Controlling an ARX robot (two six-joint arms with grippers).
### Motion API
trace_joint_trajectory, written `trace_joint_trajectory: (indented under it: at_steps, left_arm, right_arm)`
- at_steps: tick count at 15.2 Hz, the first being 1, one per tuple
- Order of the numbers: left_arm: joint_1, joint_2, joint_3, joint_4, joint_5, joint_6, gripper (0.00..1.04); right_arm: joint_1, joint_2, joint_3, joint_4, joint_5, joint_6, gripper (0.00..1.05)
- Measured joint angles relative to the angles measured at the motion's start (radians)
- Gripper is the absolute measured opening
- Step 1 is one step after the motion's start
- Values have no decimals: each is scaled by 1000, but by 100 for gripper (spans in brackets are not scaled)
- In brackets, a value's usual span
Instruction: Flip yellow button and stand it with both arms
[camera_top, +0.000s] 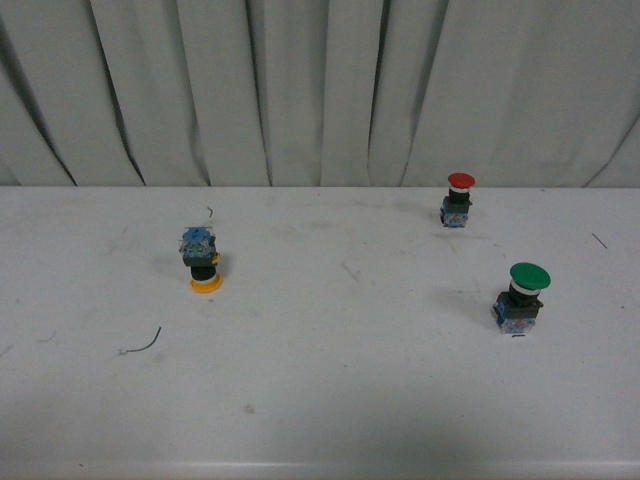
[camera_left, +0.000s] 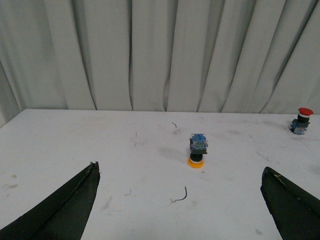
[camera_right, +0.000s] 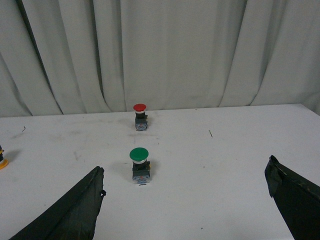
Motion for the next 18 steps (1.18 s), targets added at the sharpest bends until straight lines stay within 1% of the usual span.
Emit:
trace_joint_trajectory:
  at_steps: [1,2,3,4,5,7,8,10,11,13,14,16,18]
  left_arm:
    - [36,40,43,-132,98,-49,98]
    - [55,132,100,-206,179,-119,98]
    - [31,161,141,-195,224,-194,98]
    - [1,163,175,-179,225,-226,98]
    - [-42,200,205,-100,194,-241,98]
    - [-162,458,221,120,112,-235,98]
    - [-197,613,240,232,99,-231,98]
    - [-237,996,400,455,98,-211,98]
    - [-249,1149,498,474,85,-196,98]
    - [-286,1474,712,389,69,-157,98]
    - [-291,1597,806,347,36,-132,98]
    - [-284,1810,1014,250,-77,-91,98]
    - [-261,1931,1165,143,-131,-92,98]
  right_arm:
    - [0,0,0,0,0,0,98]
    - [0,0,0,0,-1,0,98]
    - [0,0,0,0,0,0,98]
    - [0,0,0,0,0,0,98]
    - [0,0,0,0,0,0,98]
    - [0,0,0,0,0,0,98]
    - [0,0,0,0,0,0,98]
    - [0,0,0,0,0,0,98]
    - [0,0,0,0,0,0,98]
    - [0,0,0,0,0,0,98]
    - [0,0,0,0,0,0,98]
    - [0,0,0,0,0,0,98]
    - [0,0,0,0,0,0,98]
